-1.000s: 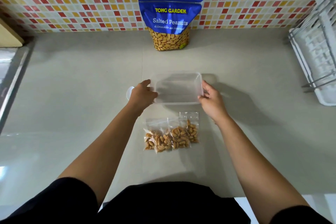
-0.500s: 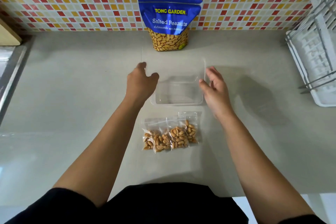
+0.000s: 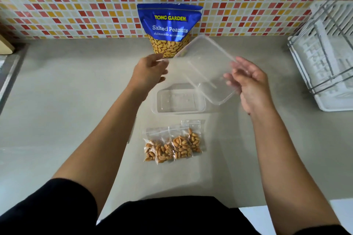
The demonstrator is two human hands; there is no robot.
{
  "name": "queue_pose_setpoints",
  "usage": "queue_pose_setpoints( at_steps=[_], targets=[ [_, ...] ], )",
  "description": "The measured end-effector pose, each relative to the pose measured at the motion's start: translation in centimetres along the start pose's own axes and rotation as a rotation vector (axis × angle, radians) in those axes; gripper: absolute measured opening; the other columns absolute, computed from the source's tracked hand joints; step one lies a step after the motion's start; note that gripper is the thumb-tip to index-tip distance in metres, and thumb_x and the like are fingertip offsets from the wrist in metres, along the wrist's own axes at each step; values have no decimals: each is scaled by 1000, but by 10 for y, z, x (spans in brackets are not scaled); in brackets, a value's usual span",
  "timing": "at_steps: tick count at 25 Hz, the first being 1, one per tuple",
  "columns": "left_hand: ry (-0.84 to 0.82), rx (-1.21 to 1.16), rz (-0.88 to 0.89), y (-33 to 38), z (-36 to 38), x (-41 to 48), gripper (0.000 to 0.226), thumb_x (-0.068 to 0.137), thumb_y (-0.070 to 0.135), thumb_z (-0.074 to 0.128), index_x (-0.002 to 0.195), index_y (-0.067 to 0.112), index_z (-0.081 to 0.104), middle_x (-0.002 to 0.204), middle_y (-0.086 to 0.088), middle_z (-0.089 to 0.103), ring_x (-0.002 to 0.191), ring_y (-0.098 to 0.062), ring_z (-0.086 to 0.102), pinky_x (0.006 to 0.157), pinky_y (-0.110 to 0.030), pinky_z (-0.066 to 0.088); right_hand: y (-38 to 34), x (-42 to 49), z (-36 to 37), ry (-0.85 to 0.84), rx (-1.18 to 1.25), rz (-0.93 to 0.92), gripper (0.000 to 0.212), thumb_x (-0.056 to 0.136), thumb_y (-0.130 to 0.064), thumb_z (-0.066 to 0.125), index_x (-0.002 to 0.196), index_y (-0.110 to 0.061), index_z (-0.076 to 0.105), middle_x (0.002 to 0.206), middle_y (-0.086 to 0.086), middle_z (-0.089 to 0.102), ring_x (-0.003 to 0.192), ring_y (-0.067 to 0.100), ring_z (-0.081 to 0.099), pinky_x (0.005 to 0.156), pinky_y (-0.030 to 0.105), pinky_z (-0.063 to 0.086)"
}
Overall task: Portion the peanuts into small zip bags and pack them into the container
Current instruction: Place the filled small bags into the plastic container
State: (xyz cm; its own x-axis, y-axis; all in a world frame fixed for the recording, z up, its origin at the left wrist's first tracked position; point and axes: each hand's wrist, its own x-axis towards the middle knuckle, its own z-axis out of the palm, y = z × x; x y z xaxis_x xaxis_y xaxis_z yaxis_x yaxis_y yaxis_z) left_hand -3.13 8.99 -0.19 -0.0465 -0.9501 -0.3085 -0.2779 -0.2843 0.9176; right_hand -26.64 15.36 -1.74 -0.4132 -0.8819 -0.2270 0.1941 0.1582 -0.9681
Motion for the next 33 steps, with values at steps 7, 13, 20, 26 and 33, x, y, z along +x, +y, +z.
queue_pose_setpoints(
  at_steps=[7,13,20,26,33],
  targets=[
    [71,778,-58,-66,14,-22,36,92,11,46,126,-1,39,111,-23,59,93,-35,52,69,-38,37,92,19,-46,475,91,124,45,87,11,51,130,-1,44,95,2,54,69,9,55,53,15,49],
    [132,712,-95,-77,16,-14,45,84,-8,41,128,1,41,113,-23,59,90,-34,52,70,-37,42,123,12,-52,540,-576,6,37,81,-14,66,117,-4,59,107,17,68,97,29,65,86,27,44],
    [147,725,-60,-83,15,-12,41,82,-9,40,122,0,44,112,-23,58,96,-38,54,77,-44,47,121,1,-50,583,-976,-74,35,84,-20,61,115,-6,61,116,23,57,107,41,50,95,37,32],
    [142,704,-65,-84,17,-12,40,81,-11,41,119,-1,45,114,-24,59,99,-38,55,77,-42,47,107,-49,-5,-28,-1006,-122,23,86,-27,61,99,-8,64,91,7,67,83,25,63,76,28,47],
    [145,702,-56,-85,15,-11,41,81,-9,41,121,-2,45,115,-24,59,86,-32,47,77,-42,46,133,-74,17,-65,-1009,111,12,85,-20,59,91,-12,66,93,7,71,91,27,64,74,28,43]
  ],
)
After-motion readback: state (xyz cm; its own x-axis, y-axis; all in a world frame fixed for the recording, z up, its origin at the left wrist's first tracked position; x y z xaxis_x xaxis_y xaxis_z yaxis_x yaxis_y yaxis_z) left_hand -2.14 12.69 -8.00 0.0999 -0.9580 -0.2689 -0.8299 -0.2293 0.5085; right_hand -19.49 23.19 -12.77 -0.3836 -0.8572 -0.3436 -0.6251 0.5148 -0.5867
